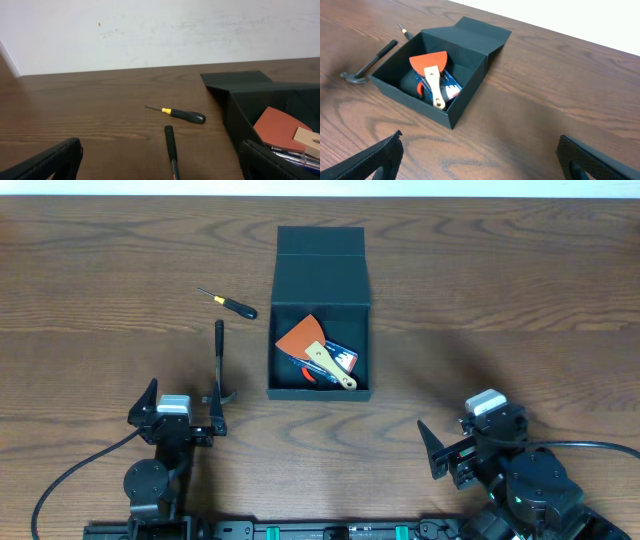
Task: Pack container
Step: 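Move the left gripper forward toward the yellow-black screwdriver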
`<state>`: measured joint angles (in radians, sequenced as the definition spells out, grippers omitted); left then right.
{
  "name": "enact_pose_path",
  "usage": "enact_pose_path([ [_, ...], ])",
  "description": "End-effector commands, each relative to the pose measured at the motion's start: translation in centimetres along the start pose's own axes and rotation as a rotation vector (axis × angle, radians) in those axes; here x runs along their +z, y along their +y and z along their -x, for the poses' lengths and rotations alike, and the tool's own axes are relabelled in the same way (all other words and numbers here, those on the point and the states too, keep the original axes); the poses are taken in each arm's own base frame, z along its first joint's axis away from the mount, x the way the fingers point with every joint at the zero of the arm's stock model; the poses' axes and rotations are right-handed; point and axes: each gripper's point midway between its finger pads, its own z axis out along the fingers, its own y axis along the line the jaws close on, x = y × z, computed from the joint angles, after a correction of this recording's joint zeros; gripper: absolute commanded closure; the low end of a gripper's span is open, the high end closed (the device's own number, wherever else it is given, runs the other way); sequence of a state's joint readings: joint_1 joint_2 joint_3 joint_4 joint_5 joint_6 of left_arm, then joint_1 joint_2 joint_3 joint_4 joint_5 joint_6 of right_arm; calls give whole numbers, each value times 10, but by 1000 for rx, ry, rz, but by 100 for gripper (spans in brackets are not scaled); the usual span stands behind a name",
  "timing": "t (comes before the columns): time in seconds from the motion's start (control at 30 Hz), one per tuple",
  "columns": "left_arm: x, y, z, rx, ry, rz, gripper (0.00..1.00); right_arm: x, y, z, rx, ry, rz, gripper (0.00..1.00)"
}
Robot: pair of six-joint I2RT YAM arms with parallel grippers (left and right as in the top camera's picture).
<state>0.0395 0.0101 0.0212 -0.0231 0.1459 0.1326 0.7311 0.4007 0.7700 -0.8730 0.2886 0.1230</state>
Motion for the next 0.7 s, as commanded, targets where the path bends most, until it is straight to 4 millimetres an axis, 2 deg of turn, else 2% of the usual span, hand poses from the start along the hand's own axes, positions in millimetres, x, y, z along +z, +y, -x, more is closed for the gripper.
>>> enact_pose_path([
  [0.0,1,-1,-16,8,46,-4,1,1,-4,-3,14,8,-20,1],
  [0.33,1,2,-19,7,61,9,1,0,-5,-14,1,52,-26,1],
  [0.43,3,1,-26,4,98,7,2,0,-6,-20,-6,75,-29,1],
  [0.6,6,2,-50,-3,240,7,1,-1,-8,-32,-21,124,-35,1],
  [0.67,11,4,-49,2,244,17,2,-2,-9,-36,-26,141,-38,1],
])
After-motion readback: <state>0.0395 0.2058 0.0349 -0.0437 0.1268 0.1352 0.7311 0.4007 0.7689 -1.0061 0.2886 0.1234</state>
